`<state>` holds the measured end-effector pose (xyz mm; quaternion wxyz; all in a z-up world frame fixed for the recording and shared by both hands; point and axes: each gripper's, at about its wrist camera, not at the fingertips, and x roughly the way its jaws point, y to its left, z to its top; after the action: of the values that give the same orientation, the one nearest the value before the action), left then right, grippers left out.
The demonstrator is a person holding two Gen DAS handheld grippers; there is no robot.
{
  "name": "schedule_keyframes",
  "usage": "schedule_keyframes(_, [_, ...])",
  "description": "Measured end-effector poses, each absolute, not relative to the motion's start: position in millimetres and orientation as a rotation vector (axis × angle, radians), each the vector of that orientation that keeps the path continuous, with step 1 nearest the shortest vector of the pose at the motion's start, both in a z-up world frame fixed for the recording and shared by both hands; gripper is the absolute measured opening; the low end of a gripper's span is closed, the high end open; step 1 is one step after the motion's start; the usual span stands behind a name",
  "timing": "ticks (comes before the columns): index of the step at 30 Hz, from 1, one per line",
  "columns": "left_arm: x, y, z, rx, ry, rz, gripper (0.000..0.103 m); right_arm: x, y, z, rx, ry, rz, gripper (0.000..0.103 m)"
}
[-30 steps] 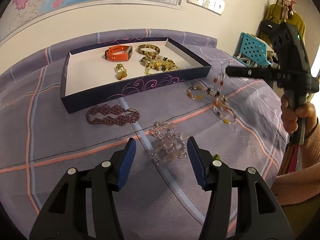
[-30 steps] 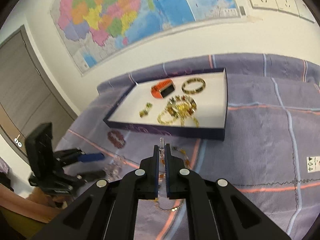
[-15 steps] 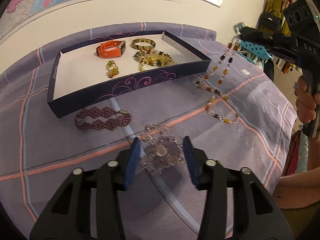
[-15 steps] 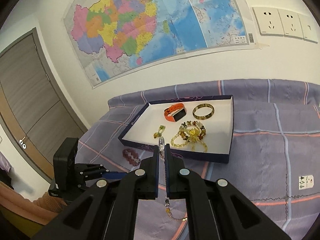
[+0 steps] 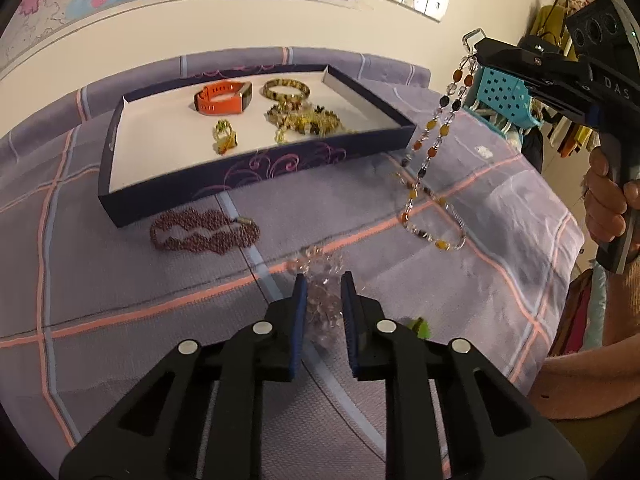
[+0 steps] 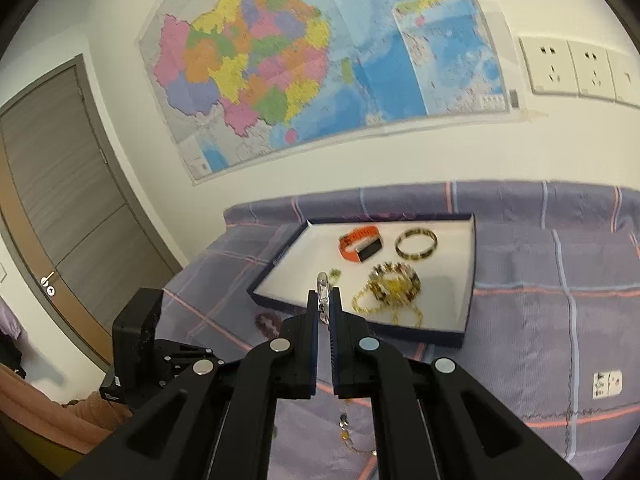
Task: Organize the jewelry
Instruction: 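Grasp the clear crystal bracelet with the left tool while the right tool holds the chain necklace up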
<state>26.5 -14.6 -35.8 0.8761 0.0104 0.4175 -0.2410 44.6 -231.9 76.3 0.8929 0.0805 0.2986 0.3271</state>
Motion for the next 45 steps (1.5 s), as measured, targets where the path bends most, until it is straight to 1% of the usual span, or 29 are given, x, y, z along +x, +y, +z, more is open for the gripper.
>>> schedule_keyframes(1, [26.6, -13.3, -32.4, 0.012, 0.866, -0.511, 0.010, 44.1, -231.7, 79.6, 0.163, 0.610, 0.678, 0.004])
schedule_keyframes(6, [28.0, -9.9, -21.0, -0.004, 0.839, -0.511, 0.010, 41.3, -229.0, 99.1, 0.150, 0.558, 0.693, 0.004])
schedule_keyframes(15, [27.5, -3.1, -19.5, -0.021, 0.836, -0.514, 0.010, 40.4, -226.0, 109.2, 0.138, 0.532, 0.705, 0.004])
schedule_keyframes(16, [27.5, -2.5, -19.6, -0.019, 0.837, -0.513, 0.012, 39.9, -225.7, 108.7, 0.139, 0.533, 0.703, 0.004])
schedule_keyframes(17, [27.9, -1.6, -20.5, -0.019, 0.840, -0.506, 0.030, 40.5, -225.3, 107.7, 0.140, 0.536, 0.704, 0.004])
schedule_keyframes(18, [28.2, -0.6, -21.8, -0.021, 0.846, -0.507, 0.039, 41.4, -224.6, 106.8, 0.139, 0.541, 0.703, 0.004])
schedule_keyframes(19, [26.8, -0.3, -22.8, -0.012, 0.841, -0.507, 0.042, 42.1, -224.5, 105.2, 0.140, 0.546, 0.701, 0.004])
schedule_keyframes(27, [22.2, -7.2, -41.3, 0.067, 0.898, -0.499, 0.041, 44.9, -221.9, 95.6, 0.141, 0.576, 0.701, 0.004])
schedule_keyframes(28, [22.9, -7.3, -42.6, 0.065, 0.902, -0.500, 0.039, 45.1, -221.6, 95.9, 0.140, 0.576, 0.701, 0.004])
schedule_keyframes(30, [22.9, -7.2, -42.0, 0.051, 0.896, -0.511, 0.028, 45.2, -221.6, 97.2, 0.139, 0.574, 0.700, 0.004])
schedule_keyframes(31, [23.5, -7.3, -41.5, 0.044, 0.895, -0.517, 0.019, 45.4, -221.1, 98.2, 0.139, 0.572, 0.701, 0.004])
schedule_keyframes(32, [23.7, -8.1, -40.8, 0.044, 0.892, -0.518, 0.018, 45.5, -221.0, 99.4, 0.137, 0.569, 0.700, 0.004])
schedule_keyframes(39, [24.9, -9.1, -36.0, 0.023, 0.884, -0.514, 0.017, 46.1, -222.3, 107.7, 0.135, 0.546, 0.697, 0.004])
schedule_keyframes(40, [25.6, -8.4, -34.0, 0.016, 0.881, -0.517, 0.010, 46.3, -222.5, 110.3, 0.134, 0.541, 0.700, 0.004])
schedule_keyframes(45, [26.1, -5.6, -17.5, -0.004, 0.843, -0.535, 0.010, 46.1, -224.2, 125.7, 0.128, 0.503, 0.700, 0.004])
